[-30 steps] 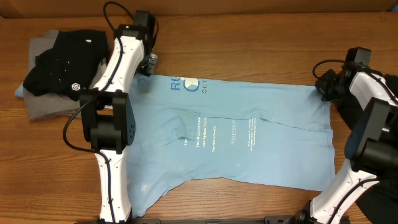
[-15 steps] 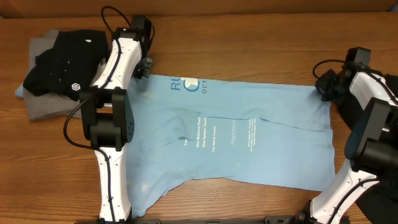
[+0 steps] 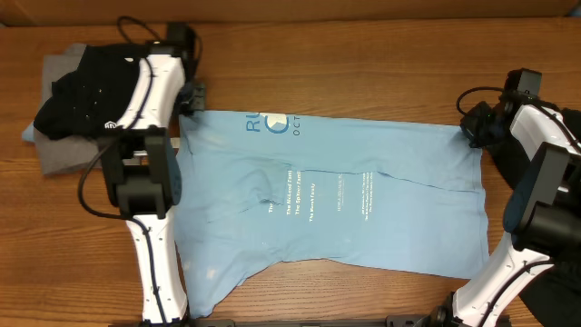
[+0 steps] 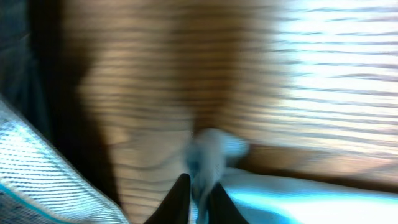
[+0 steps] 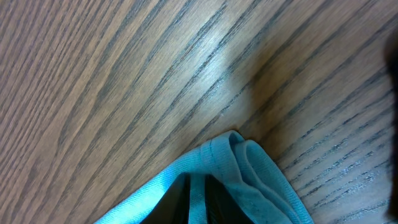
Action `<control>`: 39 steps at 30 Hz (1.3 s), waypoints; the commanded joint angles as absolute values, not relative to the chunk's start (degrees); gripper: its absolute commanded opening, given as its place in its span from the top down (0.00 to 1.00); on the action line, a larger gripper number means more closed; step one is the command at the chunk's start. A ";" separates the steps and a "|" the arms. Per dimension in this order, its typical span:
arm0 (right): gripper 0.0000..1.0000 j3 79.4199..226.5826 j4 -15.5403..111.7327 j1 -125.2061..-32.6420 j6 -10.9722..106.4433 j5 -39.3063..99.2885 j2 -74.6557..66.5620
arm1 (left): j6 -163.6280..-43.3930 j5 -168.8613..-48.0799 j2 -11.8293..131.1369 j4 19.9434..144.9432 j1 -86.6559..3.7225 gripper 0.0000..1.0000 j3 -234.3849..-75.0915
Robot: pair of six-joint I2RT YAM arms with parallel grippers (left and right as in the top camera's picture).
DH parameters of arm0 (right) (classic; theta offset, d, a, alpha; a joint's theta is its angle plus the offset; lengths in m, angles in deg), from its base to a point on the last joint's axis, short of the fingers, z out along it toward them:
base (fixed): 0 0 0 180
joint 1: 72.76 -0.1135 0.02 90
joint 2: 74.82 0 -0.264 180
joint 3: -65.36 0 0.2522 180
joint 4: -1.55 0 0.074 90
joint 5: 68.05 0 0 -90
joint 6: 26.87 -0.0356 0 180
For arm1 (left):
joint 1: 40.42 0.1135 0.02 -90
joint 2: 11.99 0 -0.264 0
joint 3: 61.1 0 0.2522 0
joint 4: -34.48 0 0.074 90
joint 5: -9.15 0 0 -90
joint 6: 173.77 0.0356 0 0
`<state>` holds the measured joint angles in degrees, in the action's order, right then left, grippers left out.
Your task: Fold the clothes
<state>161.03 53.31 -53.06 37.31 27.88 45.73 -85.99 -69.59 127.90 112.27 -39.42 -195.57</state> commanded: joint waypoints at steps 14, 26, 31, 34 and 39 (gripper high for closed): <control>0.86 158.45 55.49 -51.79 37.68 23.10 50.04 | -88.62 -72.23 127.81 114.23 -35.45 0.64 -198.26; 0.86 158.45 55.45 -51.79 37.66 23.10 50.04 | -85.07 -76.76 128.38 113.36 -35.60 0.42 -202.45; 0.86 158.45 55.28 -51.79 37.66 23.10 50.04 | -84.99 -78.59 128.56 111.76 -35.60 0.41 -199.35; 0.86 158.45 55.28 -51.79 37.66 23.10 50.04 | -83.78 -78.59 128.60 111.57 -35.60 0.42 -198.61; 0.86 158.45 55.28 -51.79 37.68 23.07 50.04 | -83.76 -78.07 128.67 111.35 -35.55 0.88 -198.34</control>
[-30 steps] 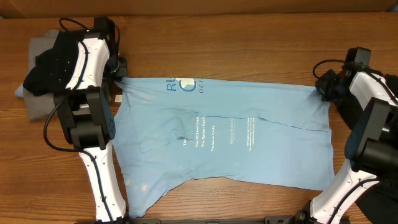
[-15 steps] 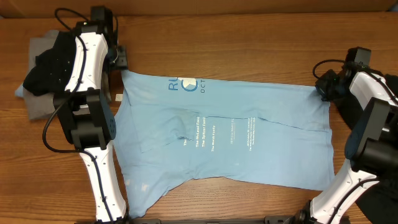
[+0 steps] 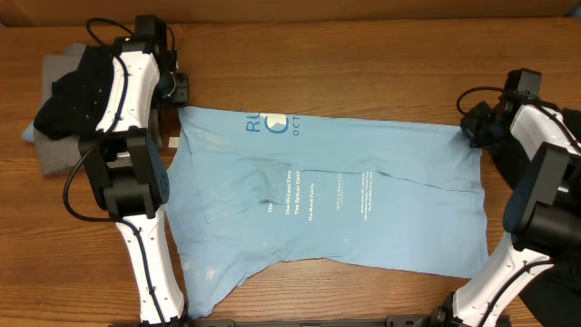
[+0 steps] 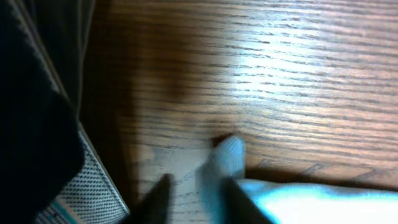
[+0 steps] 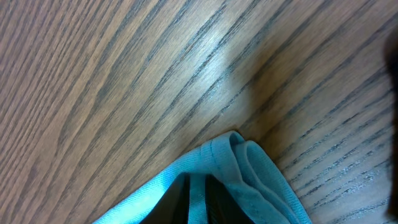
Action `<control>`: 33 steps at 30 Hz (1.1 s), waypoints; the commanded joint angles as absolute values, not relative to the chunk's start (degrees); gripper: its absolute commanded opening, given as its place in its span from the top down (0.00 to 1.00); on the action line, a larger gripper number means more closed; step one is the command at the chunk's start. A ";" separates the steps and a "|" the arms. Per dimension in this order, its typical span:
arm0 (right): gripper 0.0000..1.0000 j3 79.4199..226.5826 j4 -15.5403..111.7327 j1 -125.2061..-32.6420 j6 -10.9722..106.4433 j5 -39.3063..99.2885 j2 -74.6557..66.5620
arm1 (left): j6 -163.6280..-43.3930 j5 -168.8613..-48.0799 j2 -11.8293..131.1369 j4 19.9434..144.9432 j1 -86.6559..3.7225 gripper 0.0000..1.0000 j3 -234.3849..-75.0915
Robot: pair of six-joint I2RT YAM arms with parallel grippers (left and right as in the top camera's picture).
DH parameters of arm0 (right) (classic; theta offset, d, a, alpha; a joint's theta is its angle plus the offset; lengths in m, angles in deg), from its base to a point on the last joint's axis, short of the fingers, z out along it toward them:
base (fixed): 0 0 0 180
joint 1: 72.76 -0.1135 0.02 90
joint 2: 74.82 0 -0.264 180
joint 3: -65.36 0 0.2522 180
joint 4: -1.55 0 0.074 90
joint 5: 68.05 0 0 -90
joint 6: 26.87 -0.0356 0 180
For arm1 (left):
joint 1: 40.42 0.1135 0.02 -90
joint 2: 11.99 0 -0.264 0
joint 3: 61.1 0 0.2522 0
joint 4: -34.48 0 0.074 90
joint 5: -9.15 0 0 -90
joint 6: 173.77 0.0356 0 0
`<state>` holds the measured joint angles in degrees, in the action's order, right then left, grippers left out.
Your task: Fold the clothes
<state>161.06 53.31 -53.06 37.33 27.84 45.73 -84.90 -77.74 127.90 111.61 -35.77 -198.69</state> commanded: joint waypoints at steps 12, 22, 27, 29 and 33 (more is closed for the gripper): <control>0.86 158.45 55.25 -51.79 37.68 23.10 50.04 | -92.09 -63.29 128.45 117.43 -35.55 0.89 -208.13; 0.85 158.45 55.43 -51.79 37.68 23.12 50.04 | -92.75 -66.13 128.45 120.40 -35.55 0.57 -212.75; 0.85 158.54 56.37 -51.79 37.68 23.14 50.02 | -88.59 -74.70 128.45 122.08 -35.71 0.63 -216.55; 0.83 158.54 56.41 -51.79 37.68 23.14 50.02 | -84.51 -80.12 128.49 121.67 -36.01 0.69 -216.53; 0.82 158.54 56.85 -51.79 37.68 23.14 50.02 | -79.57 -83.86 129.67 120.55 -36.89 0.61 -214.74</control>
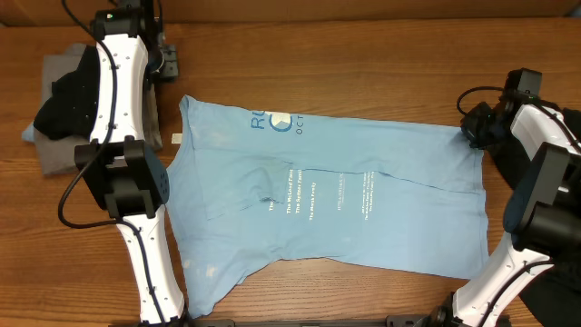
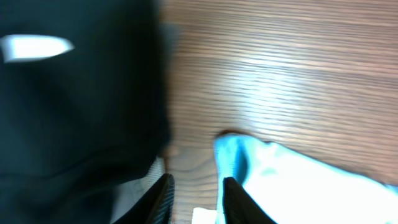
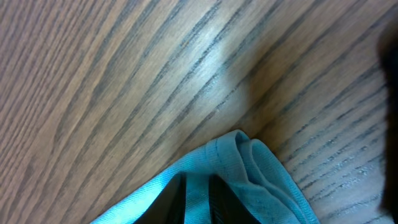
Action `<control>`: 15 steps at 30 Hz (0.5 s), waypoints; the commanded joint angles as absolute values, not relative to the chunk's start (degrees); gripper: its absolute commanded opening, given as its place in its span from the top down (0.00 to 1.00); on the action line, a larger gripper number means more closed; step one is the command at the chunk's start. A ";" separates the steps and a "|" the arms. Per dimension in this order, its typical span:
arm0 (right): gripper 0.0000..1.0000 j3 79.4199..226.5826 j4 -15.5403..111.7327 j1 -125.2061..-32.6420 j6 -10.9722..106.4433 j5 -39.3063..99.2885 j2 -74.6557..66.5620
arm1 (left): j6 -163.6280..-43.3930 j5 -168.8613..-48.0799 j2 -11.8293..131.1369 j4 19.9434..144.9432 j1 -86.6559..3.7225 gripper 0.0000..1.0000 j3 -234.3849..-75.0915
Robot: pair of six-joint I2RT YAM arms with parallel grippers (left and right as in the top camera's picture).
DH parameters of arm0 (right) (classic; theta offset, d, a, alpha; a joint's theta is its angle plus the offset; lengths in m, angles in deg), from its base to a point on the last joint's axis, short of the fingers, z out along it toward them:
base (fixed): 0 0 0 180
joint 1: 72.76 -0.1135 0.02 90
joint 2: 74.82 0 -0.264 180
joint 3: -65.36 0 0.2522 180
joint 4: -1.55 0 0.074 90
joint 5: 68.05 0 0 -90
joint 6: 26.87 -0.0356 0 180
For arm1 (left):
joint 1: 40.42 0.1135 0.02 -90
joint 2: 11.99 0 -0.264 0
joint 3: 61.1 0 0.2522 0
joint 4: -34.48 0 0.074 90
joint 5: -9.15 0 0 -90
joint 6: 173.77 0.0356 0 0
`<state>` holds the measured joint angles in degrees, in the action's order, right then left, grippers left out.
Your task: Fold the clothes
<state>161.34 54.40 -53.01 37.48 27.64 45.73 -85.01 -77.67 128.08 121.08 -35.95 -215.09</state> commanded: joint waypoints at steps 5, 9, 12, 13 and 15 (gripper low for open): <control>0.82 158.54 57.16 -51.79 37.68 23.14 50.02 | -79.02 -86.74 131.84 118.98 -37.06 0.32 -211.15; 0.81 158.54 57.42 -51.79 37.66 23.16 50.02 | -79.04 -88.32 133.65 119.13 -37.13 0.44 -209.23; 0.81 158.54 57.68 -51.79 37.66 23.20 50.02 | -79.11 -88.41 134.98 119.11 -37.11 0.57 -209.14; 0.81 158.54 57.77 -51.79 37.68 23.18 50.02 | -79.06 -88.36 135.60 118.91 -37.11 0.61 -209.14; 0.81 158.54 57.86 -51.79 37.68 23.16 50.02 | -79.06 -88.36 136.38 118.71 -37.11 0.70 -209.14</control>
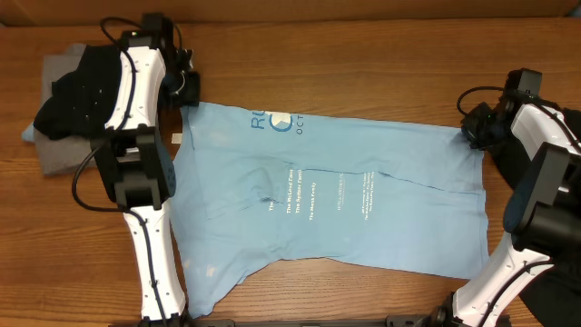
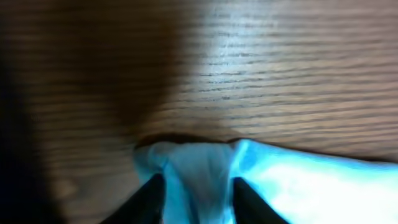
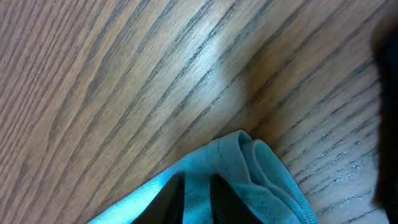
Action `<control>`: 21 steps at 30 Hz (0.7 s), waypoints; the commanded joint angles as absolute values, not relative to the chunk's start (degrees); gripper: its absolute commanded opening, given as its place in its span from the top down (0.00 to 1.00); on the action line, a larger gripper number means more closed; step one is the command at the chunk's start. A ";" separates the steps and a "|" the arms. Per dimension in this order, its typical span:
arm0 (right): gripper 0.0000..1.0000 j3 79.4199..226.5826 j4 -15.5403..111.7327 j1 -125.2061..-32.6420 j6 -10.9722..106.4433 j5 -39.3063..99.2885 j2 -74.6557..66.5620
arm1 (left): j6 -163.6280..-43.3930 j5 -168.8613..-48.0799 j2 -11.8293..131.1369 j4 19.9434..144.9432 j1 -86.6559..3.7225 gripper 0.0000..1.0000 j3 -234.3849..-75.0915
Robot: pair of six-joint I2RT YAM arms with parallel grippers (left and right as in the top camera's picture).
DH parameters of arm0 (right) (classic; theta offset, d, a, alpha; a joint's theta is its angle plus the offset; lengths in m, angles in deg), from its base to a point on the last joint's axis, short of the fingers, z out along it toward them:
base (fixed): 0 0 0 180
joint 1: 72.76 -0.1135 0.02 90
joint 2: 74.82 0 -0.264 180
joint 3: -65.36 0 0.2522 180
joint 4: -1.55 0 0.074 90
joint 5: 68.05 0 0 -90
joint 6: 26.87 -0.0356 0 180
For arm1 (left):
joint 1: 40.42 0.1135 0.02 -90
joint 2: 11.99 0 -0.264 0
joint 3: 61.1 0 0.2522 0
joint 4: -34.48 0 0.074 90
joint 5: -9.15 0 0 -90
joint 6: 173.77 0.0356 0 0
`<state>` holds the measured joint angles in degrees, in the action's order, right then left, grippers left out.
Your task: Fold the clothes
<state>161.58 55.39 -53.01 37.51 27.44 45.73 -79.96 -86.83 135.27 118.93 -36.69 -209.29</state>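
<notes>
A light blue T-shirt [image 1: 336, 195] with white print lies spread flat on the wooden table. My left gripper [image 1: 186, 89] is at the shirt's far left corner. In the left wrist view it [image 2: 198, 190] stands open, with the bunched corner [image 2: 199, 162] between its spread fingers. At the far right corner is my right gripper [image 1: 473, 128]. In the right wrist view it [image 3: 198, 190] is shut on the folded hem [image 3: 249, 165], a narrow strip of cloth between its fingers.
A pile with a black garment [image 1: 77, 91] on a grey one [image 1: 64, 154] lies at the far left, just beside the left arm. A dark item [image 1: 563, 295] sits at the near right corner. Bare wood [image 1: 363, 54] runs along the back.
My left gripper was open over the edge of the black garment, away from the shirt. Now it is back at the shirt's far left corner, open around it. The right gripper has barely shifted.
First both grippers were shut on the shirt's far corners. Then the left one was open with the corner lying on the table in front of it. It then stood up by the black pile, and now straddles the corner again. The right stayed put throughout.
</notes>
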 commanded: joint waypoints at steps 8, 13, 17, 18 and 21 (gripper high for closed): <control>0.81 158.54 58.16 -51.79 37.68 23.16 50.02 | -82.93 -82.02 138.13 120.66 -37.00 0.96 -209.29; 0.81 158.54 58.12 -51.79 37.68 23.16 50.02 | -82.89 -77.85 136.78 123.04 -37.00 0.41 -211.61; 0.81 158.74 58.64 -51.77 37.73 23.23 49.86 | -82.87 -77.91 133.98 123.26 -37.02 0.36 -213.88; 0.81 158.76 58.77 -51.74 38.03 23.64 49.56 | -82.87 -77.91 133.30 123.50 -37.02 0.36 -214.82; 0.81 158.76 59.43 -51.50 38.84 25.61 47.22 | -82.89 -78.20 130.66 124.90 -37.02 0.36 -218.49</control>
<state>161.71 56.89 -52.88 37.81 27.44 45.49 -82.17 -79.14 136.05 124.14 -36.80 -214.15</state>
